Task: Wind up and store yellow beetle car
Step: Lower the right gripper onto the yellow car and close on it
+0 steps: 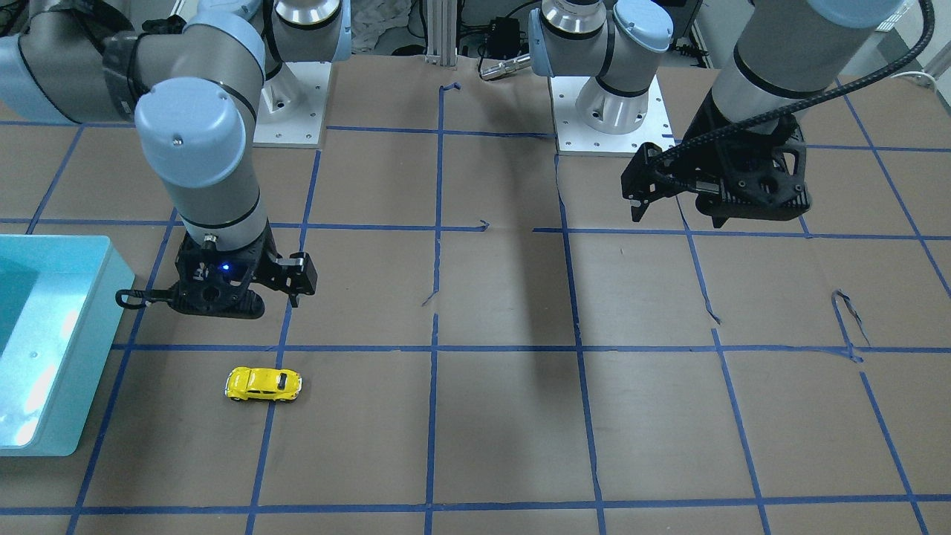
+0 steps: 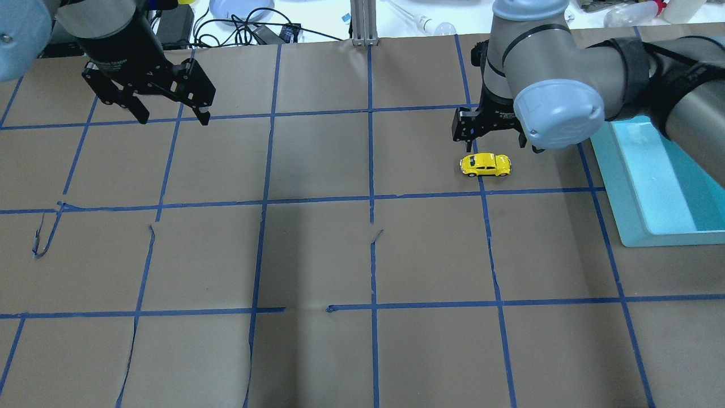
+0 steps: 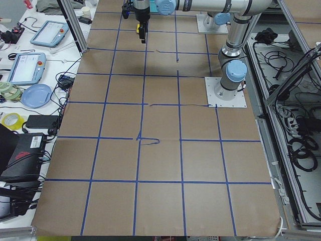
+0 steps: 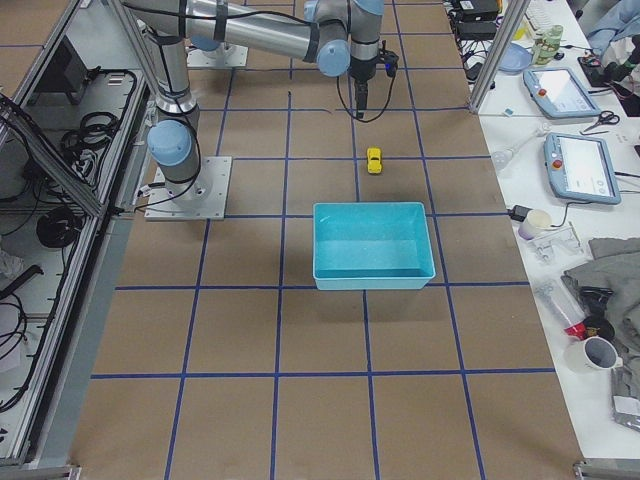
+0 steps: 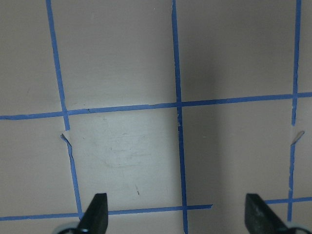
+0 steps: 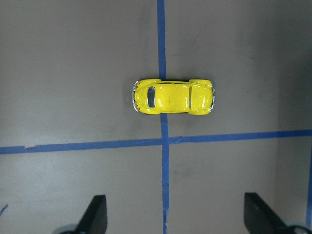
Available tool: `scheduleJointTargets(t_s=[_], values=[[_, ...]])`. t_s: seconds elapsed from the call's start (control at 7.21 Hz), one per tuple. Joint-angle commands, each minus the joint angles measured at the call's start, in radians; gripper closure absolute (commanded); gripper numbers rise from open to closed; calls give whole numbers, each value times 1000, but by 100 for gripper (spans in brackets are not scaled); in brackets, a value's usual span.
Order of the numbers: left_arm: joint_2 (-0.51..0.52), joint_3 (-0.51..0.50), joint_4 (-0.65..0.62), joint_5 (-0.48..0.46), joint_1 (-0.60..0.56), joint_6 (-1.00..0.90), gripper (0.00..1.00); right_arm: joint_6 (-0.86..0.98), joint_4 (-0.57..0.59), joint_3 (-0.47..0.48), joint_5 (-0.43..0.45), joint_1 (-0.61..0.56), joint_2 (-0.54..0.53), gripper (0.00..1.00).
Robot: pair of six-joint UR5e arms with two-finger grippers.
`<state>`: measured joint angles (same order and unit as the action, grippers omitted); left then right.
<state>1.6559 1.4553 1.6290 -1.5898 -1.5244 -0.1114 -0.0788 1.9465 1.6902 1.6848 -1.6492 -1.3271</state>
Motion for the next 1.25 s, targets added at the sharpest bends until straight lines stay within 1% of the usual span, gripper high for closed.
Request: scheduleJointTargets(t_s=[0.0,0.14,0.28,0.42,0.56,0.69,0.83,0.97,1.11], values=[[-25,25,-35,-1,-3,3,0,410,60,6,-4,-1,64,0],[-28,27,-35,1,-3,1,0,608,57,12,-4,-1,69,0],[-33,28,-34,5,-5,3,0,722,58,28,-2,-1,69,0],[-37,39,-37,7,-5,-11,0,851,90,40,1,0,71,0],[-51,57,-41,8,-5,-1,0,1028,139,54,7,0,80,0],[-57,68,-43,7,-5,-8,0,1179,164,55,-2,2,113,0],[-59,69,-44,10,-5,4,0,1308,243,54,-2,6,138,0],[-59,69,-44,8,-5,4,0,1475,296,49,-1,6,166,0],[-59,71,-43,8,-5,3,0,1617,304,40,-4,6,196,0]])
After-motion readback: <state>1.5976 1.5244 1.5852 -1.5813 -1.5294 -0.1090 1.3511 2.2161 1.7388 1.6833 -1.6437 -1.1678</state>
